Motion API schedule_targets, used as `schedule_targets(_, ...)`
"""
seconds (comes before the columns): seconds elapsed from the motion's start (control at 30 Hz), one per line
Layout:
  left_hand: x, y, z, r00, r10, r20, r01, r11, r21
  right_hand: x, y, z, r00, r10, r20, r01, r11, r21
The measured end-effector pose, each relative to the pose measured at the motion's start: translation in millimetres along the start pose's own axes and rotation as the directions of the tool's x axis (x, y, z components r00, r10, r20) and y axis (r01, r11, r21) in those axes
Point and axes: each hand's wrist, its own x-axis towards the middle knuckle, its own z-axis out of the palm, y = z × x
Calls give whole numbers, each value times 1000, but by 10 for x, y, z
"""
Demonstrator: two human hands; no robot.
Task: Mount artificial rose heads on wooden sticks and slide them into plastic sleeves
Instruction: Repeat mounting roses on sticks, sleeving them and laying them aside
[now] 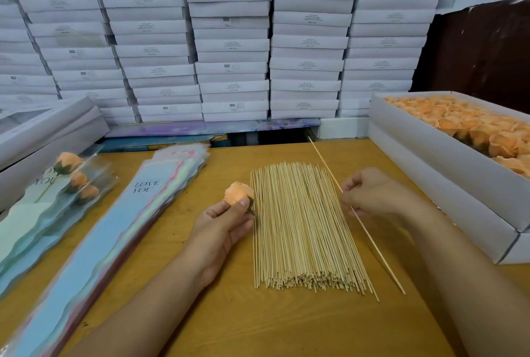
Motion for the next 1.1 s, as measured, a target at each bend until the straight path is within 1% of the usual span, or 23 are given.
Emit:
schedule_targets(0.13,72,71,-19,1000,-10,2,10,992,-125,-94,-56,44,992,-120,-24,122,990,73)
schedule_targets(0.23,137,138,-50,1000,-17,-27,11,980,-200,-129,-74,95,980,-199,-19,200,971,133)
schedule_targets(0.4,185,220,-104,998,-33,-46,18,957,-289,-137,-85,190,961,-277,-17,277,956,92)
schedule_targets(0.57,256,290,12,997,2,-84,-35,920,-390,-126,-62,300,959,-280,-35,281,960,12)
schedule_targets(0.67,288,263,108,997,3,-78,-37,896,-442,-151,-56,341,951,-303,-63,300,952,-62)
schedule_targets(0.8,290,192,168,998,-15,-54,-13,879,-477,-203,-69,354,947,-318,-43,306,936,-171)
schedule_targets(0.93,288,206,156,997,-4,-73,-31,881,-472,-207,-79,347,958,-286,-37,274,943,-188)
schedule_targets(1.1,276,222,134,998,-5,-69,-28,883,-469,-169,-50,363,959,-280,-48,265,943,-203)
